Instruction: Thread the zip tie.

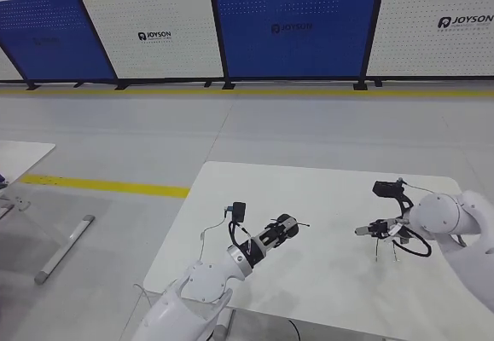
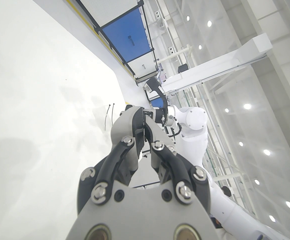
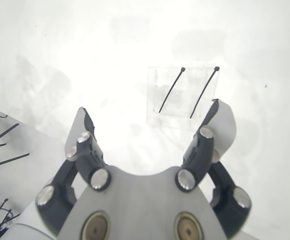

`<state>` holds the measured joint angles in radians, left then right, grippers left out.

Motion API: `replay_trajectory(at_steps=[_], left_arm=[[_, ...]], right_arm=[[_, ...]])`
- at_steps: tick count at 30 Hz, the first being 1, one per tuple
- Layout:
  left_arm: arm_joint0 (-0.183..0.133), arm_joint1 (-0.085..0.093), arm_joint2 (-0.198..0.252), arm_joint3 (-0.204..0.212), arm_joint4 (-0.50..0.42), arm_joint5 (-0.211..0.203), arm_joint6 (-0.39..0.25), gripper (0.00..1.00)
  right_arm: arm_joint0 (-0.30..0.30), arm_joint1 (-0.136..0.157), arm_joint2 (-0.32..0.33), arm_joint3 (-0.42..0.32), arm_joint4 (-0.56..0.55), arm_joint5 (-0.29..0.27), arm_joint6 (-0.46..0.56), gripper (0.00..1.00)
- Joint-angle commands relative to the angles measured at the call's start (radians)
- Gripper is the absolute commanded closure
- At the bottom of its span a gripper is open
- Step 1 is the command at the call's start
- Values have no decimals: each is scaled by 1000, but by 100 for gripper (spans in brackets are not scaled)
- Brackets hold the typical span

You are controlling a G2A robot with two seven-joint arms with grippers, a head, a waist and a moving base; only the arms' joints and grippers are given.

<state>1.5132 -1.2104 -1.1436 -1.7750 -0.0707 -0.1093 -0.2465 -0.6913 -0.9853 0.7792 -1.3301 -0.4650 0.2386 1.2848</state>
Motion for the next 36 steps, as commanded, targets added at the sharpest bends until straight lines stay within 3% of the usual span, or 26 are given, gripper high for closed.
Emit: replay_trajectory(at_steps=[1, 6, 11, 14, 15, 16, 17, 19, 23, 28, 31, 36], left_arm=[[0, 0, 0, 0, 0, 0, 0, 100], [0, 0, 0, 0, 0, 0, 0, 100], [0, 0, 0, 0, 0, 0, 0, 100], [0, 0, 0, 0, 0, 0, 0, 100], [0, 0, 0, 0, 0, 0, 0, 100], [0, 0, 0, 0, 0, 0, 0, 100], [0, 0, 0, 0, 0, 0, 0, 100], [0, 0, 0, 0, 0, 0, 0, 100], [0, 0, 0, 0, 0, 0, 0, 100], [0, 0, 0, 0, 0, 0, 0, 100], [0, 0, 0, 0, 0, 0, 0, 100], [0, 0, 0, 0, 0, 0, 0, 100]], right_arm=[[0, 0, 0, 0, 0, 0, 0, 0], [-20, -1, 8, 8, 16, -3, -29, 0], [-19, -5, 23, 18, 17, 82, -36, 0], [-17, -7, 22, 27, 5, 101, -30, 0], [-16, -8, 23, 32, 2, 101, -29, 8], [-16, -9, 22, 36, 1, 101, -27, 39], [-15, -10, 22, 40, 0, 101, -24, 54], [-13, -13, 22, 46, -4, 101, -20, 60], [-10, -13, 24, 51, -10, 81, -5, 63], [-2, -13, 22, 52, -48, 75, 30, 58], [5, -14, 16, 55, -64, 70, 56, 64], [23, -27, -16, 72, -93, 80, 88, 60]])
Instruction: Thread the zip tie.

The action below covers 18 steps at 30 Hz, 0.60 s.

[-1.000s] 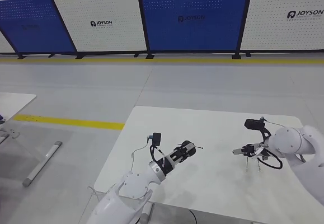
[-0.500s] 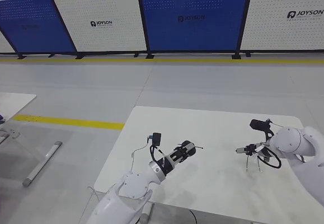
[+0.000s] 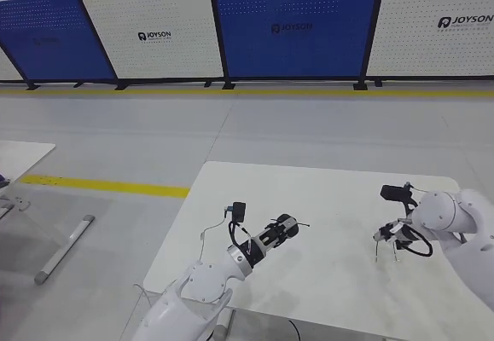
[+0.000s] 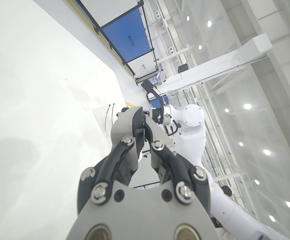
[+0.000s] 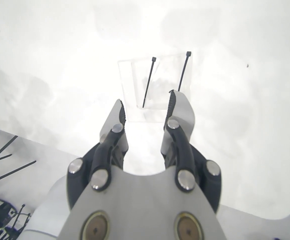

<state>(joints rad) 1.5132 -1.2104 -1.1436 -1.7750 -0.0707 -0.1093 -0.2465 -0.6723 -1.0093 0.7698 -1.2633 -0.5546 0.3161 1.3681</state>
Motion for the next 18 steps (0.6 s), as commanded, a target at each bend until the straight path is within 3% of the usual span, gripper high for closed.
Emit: replay_trajectory(at_steps=[1, 3, 5, 10, 18], left_arm=[[0, 0, 0, 0, 0, 0, 0, 100], [0, 0, 0, 0, 0, 0, 0, 100], [0, 0, 0, 0, 0, 0, 0, 100], [0, 0, 0, 0, 0, 0, 0, 100], [0, 0, 0, 0, 0, 0, 0, 100]], right_arm=[[8, -7, -16, 13, -9, 3, 14, 60], [21, -16, -29, 32, -11, 13, 20, 59], [29, -24, -41, 48, -9, 11, 22, 64], [54, -46, -70, 94, -6, 11, 22, 62], [89, -80, -108, 174, -1, 10, 18, 71]])
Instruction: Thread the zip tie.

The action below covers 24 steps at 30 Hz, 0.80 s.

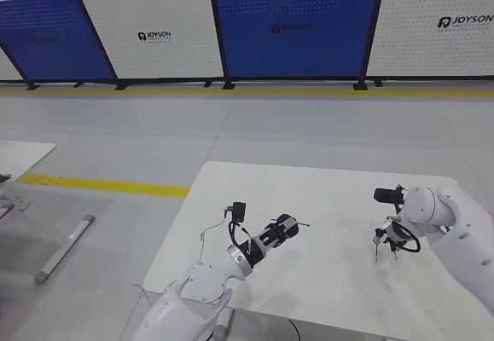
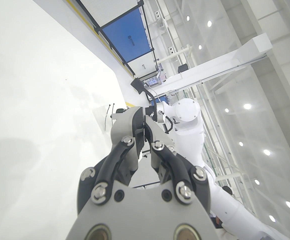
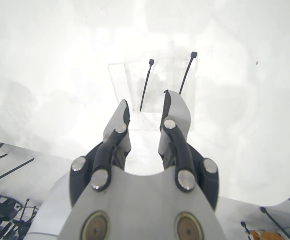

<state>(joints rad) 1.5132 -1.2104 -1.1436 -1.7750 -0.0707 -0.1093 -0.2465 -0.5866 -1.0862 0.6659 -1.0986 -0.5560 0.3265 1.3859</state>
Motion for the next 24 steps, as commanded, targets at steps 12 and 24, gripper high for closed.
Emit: replay_trajectory(at_steps=[12, 24], left_arm=[[0, 0, 0, 0, 0, 0, 0, 100], [0, 0, 0, 0, 0, 0, 0, 100]], right_arm=[[54, -71, -66, 170, 35, -34, -5, 68], [105, -139, -112, 323, 60, -78, -16, 70]])
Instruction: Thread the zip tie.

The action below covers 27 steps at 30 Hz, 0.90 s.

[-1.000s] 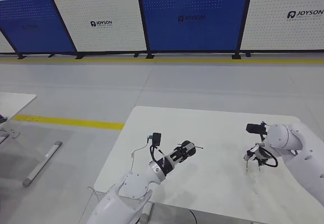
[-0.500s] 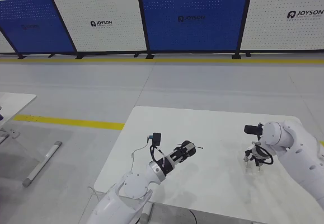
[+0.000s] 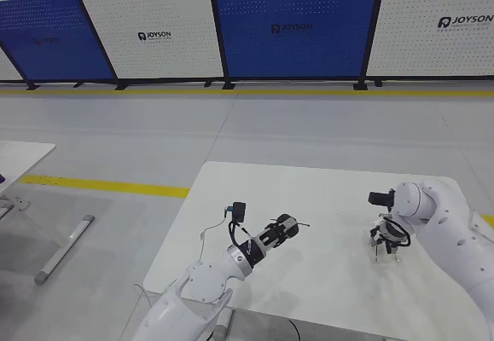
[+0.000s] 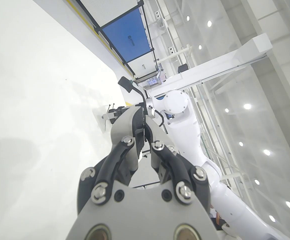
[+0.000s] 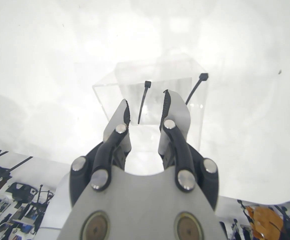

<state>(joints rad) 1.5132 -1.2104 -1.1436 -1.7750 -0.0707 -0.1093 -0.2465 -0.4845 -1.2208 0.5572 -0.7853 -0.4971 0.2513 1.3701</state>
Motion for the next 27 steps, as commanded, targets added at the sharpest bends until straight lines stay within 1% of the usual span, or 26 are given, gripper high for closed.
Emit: replay_trajectory(at_steps=[1, 6, 7, 9, 11, 12, 13, 18, 21, 24, 27], left_arm=[[0, 0, 0, 0, 0, 0, 0, 100], [0, 0, 0, 0, 0, 0, 0, 100], [0, 0, 0, 0, 0, 0, 0, 100], [0, 0, 0, 0, 0, 0, 0, 100], [0, 0, 0, 0, 0, 0, 0, 100], [0, 0, 0, 0, 0, 0, 0, 100], [0, 0, 0, 0, 0, 0, 0, 100], [0, 0, 0, 0, 0, 0, 0, 100], [0, 0, 0, 0, 0, 0, 0, 100], [0, 0, 0, 0, 0, 0, 0, 100], [0, 0, 0, 0, 0, 0, 0, 100]], right_arm=[[6, -10, -6, 20, 2, -6, 0, 70], [23, -36, -20, 78, 10, -37, 5, 71], [26, -40, -22, 87, 11, -41, 5, 73], [32, -50, -27, 107, 11, -49, 5, 79], [37, -58, -30, 124, 11, -55, 5, 89], [40, -62, -32, 134, 12, -59, 4, 98], [42, -66, -32, 142, 12, -62, 3, 100], [53, -80, -34, 176, 11, -78, 1, 100], [56, -84, -30, 182, 9, -87, -5, 100], [55, -81, -23, 175, 3, -94, -6, 100], [49, -71, -7, 150, 1, -105, -3, 100]])
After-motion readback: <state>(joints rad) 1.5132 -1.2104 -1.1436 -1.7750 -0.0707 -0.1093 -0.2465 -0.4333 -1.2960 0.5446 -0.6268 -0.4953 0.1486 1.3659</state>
